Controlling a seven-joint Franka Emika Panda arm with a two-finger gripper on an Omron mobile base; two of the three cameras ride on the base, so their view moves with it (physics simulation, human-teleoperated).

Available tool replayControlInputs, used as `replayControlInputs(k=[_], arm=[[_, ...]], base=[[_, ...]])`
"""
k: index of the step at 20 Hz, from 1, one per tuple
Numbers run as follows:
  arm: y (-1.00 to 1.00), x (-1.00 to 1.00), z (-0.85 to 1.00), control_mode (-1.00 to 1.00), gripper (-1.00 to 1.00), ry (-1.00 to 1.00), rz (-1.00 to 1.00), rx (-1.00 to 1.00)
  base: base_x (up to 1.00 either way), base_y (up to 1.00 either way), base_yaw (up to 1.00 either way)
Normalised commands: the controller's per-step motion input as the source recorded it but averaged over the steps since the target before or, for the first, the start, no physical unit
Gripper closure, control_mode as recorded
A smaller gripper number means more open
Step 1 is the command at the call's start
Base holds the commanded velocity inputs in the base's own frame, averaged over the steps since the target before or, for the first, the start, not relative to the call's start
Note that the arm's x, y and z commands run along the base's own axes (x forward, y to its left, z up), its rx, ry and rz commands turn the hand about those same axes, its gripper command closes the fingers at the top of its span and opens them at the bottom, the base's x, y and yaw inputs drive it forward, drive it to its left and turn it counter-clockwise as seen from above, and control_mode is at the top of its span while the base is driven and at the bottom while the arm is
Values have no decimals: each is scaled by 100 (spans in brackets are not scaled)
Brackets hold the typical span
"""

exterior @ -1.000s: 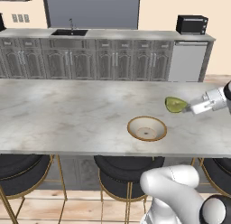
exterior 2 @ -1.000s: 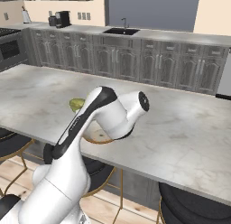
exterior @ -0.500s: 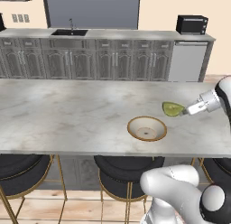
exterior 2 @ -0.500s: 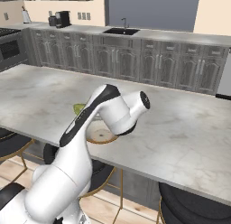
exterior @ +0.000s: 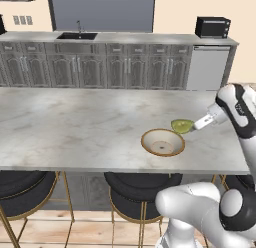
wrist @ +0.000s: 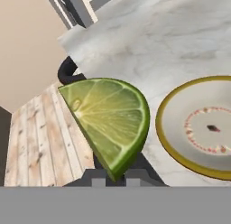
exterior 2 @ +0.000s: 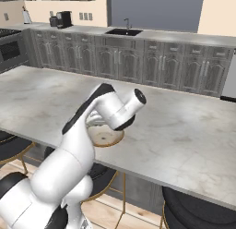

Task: There is a bowl on the dining counter. Grab a lemon wedge from the fridge and place it in the bowl. Then get the liquor bottle and glass cup from the cabinet and place them next to the bowl.

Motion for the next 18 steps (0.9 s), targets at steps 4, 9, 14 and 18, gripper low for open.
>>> replayControlInputs(k=[4, 9, 14, 18], arm=[[0, 53, -34, -100, 100, 10, 0, -13], [0, 55, -34, -100, 100, 10, 0, -11], [0, 58, -35, -100, 100, 12, 0, -6], [-4, 56, -35, -100, 100, 12, 0, -5]], base=[[0, 0, 0], [0, 0, 0], [0, 0, 0], [0, 0, 0]])
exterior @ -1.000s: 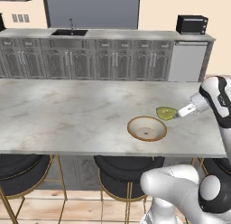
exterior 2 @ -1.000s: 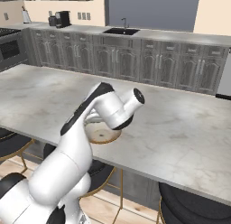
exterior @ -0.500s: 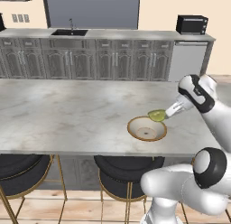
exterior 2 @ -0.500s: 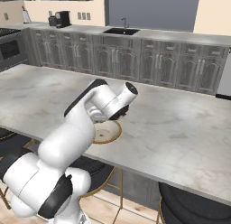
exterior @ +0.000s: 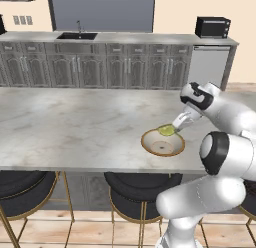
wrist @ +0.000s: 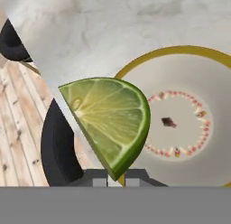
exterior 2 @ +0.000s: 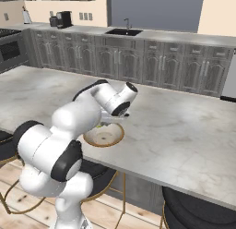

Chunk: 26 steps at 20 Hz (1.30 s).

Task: There is a bowl on the dining counter. Grab a lemon wedge from the fridge and place it in the bowl. Then get the liquor bottle and glass cup from the cabinet and place them next to the bowl.

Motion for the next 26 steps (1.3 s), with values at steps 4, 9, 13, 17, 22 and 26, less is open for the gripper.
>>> replayControlInputs(k=[4, 9, 13, 17, 22, 26], arm=[[-14, 57, -32, -100, 100, 10, -1, -4], [-12, 25, -42, -100, 100, 6, 0, -6], [0, 6, -49, -100, 100, 3, 0, -12], [0, 30, -32, -100, 100, 5, 0, -4], [2, 21, -28, -100, 100, 2, 0, -4], [5, 5, -32, -100, 100, 0, 0, -6]], base=[[0, 0, 0], [0, 0, 0], [0, 0, 0], [0, 0, 0], [0, 0, 0], [0, 0, 0]])
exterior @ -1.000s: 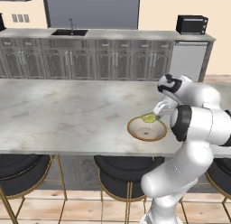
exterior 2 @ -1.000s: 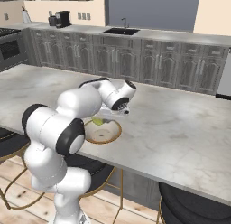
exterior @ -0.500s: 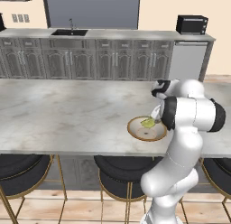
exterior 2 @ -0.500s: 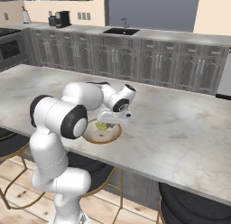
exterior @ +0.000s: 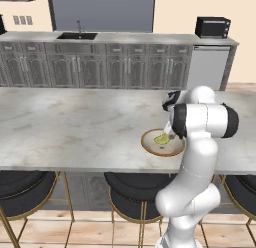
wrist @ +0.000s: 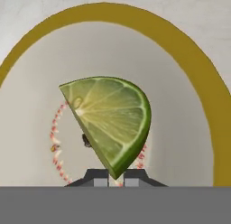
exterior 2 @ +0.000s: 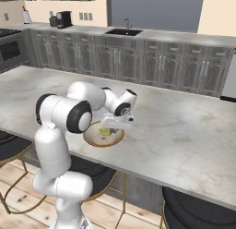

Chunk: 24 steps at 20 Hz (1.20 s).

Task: There is a bowl on the dining counter. Grab a lemon wedge from the fridge and place it in the bowl. Then get the liquor bottle and glass cup from the cabinet and place them next to the bowl.

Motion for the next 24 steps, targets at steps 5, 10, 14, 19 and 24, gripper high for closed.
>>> replayControlInputs(k=[5, 10, 14, 19, 24], arm=[[18, 0, -29, -100, -100, 0, 0, -9], [26, -9, -4, -100, -100, 0, 0, -5], [17, -45, 26, -100, -100, -9, 0, 0], [10, -84, 69, -100, -100, -19, 0, 0], [7, -99, 84, -100, -100, -25, 0, 0]], base=[[0, 0, 0], [0, 0, 0], [0, 0, 0], [0, 0, 0], [0, 0, 0]])
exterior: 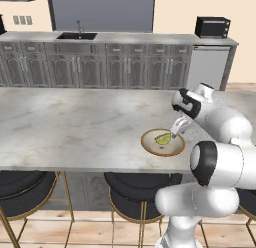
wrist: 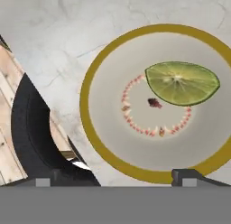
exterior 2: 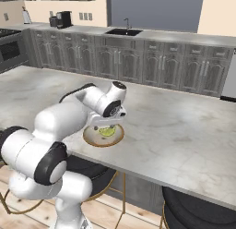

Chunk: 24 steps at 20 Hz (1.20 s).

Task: There is a bowl on the dining counter. Grab a lemon wedge from the fridge and place it in the bowl. Then get the liquor bottle and glass cup from the cabinet and place them next to the bowl.

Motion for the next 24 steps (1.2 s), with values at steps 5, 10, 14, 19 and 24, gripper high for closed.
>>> replayControlInputs(k=[5, 10, 14, 19, 24], arm=[[40, -100, 68, -100, -100, -18, 0, 0], [60, -94, 63, -100, -100, -12, 0, 0], [37, -100, 60, -100, -100, -16, 0, 0], [2, -100, 77, -100, -100, -28, 0, 2], [-3, -94, 67, -100, -100, -17, 0, 4]], base=[[0, 0, 0], [0, 0, 0], [0, 0, 0], [0, 0, 0], [0, 0, 0]])
